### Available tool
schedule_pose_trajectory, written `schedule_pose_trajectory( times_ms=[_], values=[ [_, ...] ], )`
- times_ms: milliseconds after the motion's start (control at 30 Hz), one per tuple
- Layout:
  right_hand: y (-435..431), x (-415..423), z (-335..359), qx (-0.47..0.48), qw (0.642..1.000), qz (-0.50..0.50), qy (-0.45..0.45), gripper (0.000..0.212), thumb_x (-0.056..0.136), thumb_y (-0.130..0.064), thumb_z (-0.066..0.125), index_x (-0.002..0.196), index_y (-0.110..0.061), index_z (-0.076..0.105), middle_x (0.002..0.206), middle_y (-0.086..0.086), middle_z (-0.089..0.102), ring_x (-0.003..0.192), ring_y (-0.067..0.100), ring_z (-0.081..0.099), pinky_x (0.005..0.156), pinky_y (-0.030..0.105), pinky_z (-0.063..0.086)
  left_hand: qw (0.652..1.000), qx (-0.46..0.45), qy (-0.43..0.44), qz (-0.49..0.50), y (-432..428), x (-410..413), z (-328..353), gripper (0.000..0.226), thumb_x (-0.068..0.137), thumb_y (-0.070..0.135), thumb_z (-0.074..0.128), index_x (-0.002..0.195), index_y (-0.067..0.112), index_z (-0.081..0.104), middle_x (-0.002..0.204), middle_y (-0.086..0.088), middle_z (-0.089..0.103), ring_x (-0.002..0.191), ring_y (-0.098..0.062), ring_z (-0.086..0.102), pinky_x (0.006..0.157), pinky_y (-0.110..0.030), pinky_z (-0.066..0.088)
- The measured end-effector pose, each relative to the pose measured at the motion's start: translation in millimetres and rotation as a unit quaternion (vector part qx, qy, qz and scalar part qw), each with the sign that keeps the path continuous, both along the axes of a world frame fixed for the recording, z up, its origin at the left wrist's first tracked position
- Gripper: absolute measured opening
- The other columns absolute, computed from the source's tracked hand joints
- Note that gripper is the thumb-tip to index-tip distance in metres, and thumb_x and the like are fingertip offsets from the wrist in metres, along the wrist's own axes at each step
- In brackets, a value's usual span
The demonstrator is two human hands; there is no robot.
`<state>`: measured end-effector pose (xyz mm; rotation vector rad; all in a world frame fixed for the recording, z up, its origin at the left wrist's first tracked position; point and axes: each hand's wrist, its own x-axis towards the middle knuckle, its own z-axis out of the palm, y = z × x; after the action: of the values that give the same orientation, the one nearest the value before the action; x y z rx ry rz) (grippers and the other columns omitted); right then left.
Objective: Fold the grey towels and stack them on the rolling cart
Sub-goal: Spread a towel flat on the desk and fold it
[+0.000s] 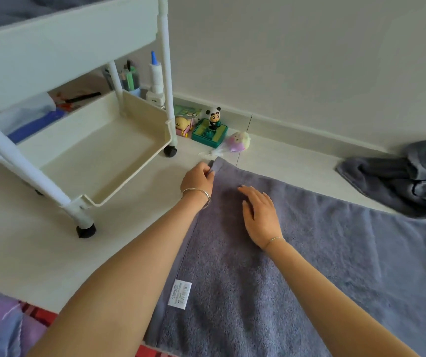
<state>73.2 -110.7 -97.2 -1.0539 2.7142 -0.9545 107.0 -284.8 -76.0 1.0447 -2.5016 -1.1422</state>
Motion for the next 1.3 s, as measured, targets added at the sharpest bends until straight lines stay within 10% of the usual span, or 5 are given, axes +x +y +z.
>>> schedule_pose_trajectory(
  times_ms=[333,567,700,967,1300],
  values=[
    [10.9,-12.7,-9.5,0.047,0.998,-0.021,0.024,0.041,0.1,-0.025,0.038,0.141,-0.024,0.04,0.152,-0.002,0.032,0.144,0.017,0.019,0.12,0.033,0.005,0.993,-0.094,-0.07,0.027,11.2,-12.4,-0.2,0.03,0.094,0.017,0.049,0.122,0.008,0.04,0.126,-0.016,0.051,0.114,-0.033,0.052,0.084,-0.041,0.045],
    [43.0,-31.6,-11.5,0.107,0.991,-0.073,0.027,0.054,0.098,-0.041,0.017,0.148,-0.024,0.027,0.156,-0.004,0.021,0.146,0.014,0.01,0.118,0.031,-0.001,0.934,-0.248,-0.108,-0.233,75.7,-5.4,-30.2,0.069,0.085,0.045,-0.008,0.149,0.032,0.015,0.158,0.005,0.015,0.146,-0.023,0.01,0.116,-0.046,0.002],
    [91.4,-48.1,-15.4,0.193,0.974,-0.108,0.04,0.066,0.089,-0.057,0.002,0.149,-0.034,0.015,0.158,-0.009,0.009,0.146,0.012,0.001,0.119,0.033,-0.006,0.93,-0.262,-0.148,-0.212,77.3,-8.9,-32.7,0.049,0.101,0.037,0.014,0.149,0.034,0.007,0.159,0.008,0.003,0.146,-0.019,0.0,0.116,-0.046,-0.003],
    [186.4,-100.0,12.6,0.033,0.976,-0.211,-0.046,0.045,0.091,-0.026,0.058,0.133,-0.012,0.049,0.141,0.01,0.046,0.133,0.029,0.038,0.111,0.047,0.03,0.94,-0.221,-0.167,-0.202,115.5,-28.3,-13.6,0.062,0.099,0.046,0.018,0.151,0.016,0.004,0.159,-0.002,-0.003,0.146,-0.024,-0.007,0.116,-0.046,-0.007],
    [246.8,-93.2,1.0,0.274,0.952,-0.132,-0.024,0.056,0.097,-0.054,0.021,0.149,-0.039,0.004,0.159,-0.008,-0.006,0.146,0.015,-0.011,0.118,0.038,-0.01,0.915,-0.269,-0.155,-0.257,155.6,-35.8,-30.2,0.06,0.098,0.05,0.011,0.149,0.025,-0.006,0.158,0.001,-0.011,0.146,-0.021,-0.01,0.118,-0.043,-0.008]
  ],
)
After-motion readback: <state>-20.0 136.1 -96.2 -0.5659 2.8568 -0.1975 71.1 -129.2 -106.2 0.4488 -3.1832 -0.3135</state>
